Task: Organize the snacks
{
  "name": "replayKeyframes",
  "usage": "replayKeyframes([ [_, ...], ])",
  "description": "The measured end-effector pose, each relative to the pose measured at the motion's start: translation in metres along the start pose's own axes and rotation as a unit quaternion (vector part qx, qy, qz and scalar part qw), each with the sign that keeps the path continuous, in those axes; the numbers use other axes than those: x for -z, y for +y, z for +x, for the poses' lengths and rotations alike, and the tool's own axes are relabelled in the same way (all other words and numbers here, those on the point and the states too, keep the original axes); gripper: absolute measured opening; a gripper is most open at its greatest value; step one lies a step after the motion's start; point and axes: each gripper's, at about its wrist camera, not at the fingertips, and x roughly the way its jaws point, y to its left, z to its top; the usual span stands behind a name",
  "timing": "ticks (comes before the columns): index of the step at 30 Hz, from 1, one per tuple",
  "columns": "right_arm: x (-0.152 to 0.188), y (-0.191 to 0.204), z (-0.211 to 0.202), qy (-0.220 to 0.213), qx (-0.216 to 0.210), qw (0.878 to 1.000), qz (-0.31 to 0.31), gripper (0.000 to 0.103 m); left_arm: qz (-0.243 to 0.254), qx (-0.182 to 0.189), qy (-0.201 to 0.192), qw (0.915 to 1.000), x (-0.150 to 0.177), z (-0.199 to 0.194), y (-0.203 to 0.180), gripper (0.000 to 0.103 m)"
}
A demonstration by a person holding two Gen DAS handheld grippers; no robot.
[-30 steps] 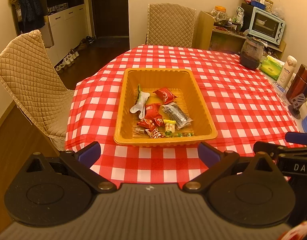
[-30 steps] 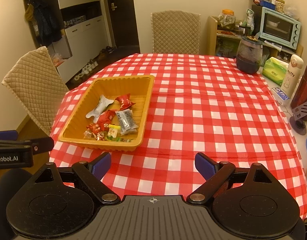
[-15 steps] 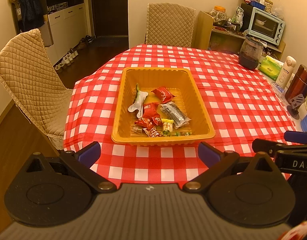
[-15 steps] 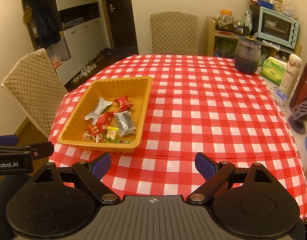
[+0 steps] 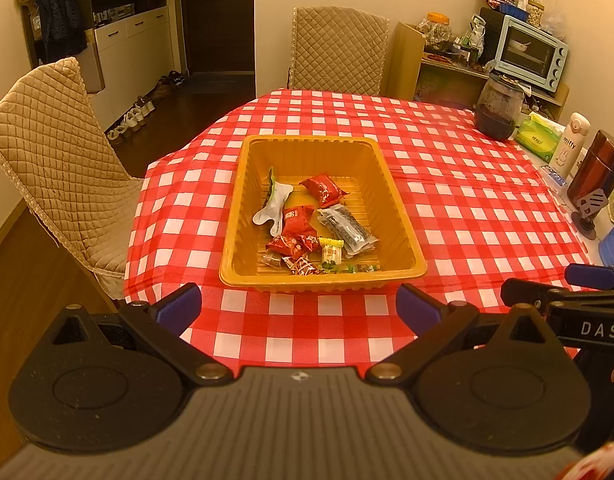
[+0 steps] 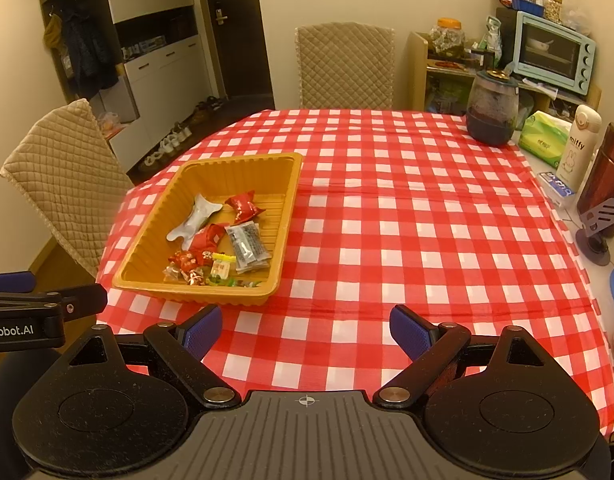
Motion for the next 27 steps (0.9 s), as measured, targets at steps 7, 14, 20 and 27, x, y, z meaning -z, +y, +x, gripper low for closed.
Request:
replayKeyframes([
  [7,0.0005,-0.0009,-0.0002,0.000,0.000,1.000,0.001,0.090,0.000,0.000,0.000,1.0000,0.0001,0.0000,0.0000,0.103],
  [14,0.0010,-0.0017,0.0001,0.001,0.000,1.000,0.002,0.090,0.000,0.000,0.000,1.0000,0.0001,0.0000,0.0000,0.103],
  [20,0.0027,-0.0037,0.0003,0.002,0.001,1.000,0.004,0.090,-0.002,0.001,0.002,1.0000,0.0005,0.0001,-0.0015,0.103],
  [27,0.0044,-0.0044,0.0010,0.003,0.000,1.000,0.005,0.090,-0.003,0.006,0.002,1.0000,0.0020,0.0010,-0.0047,0.103],
])
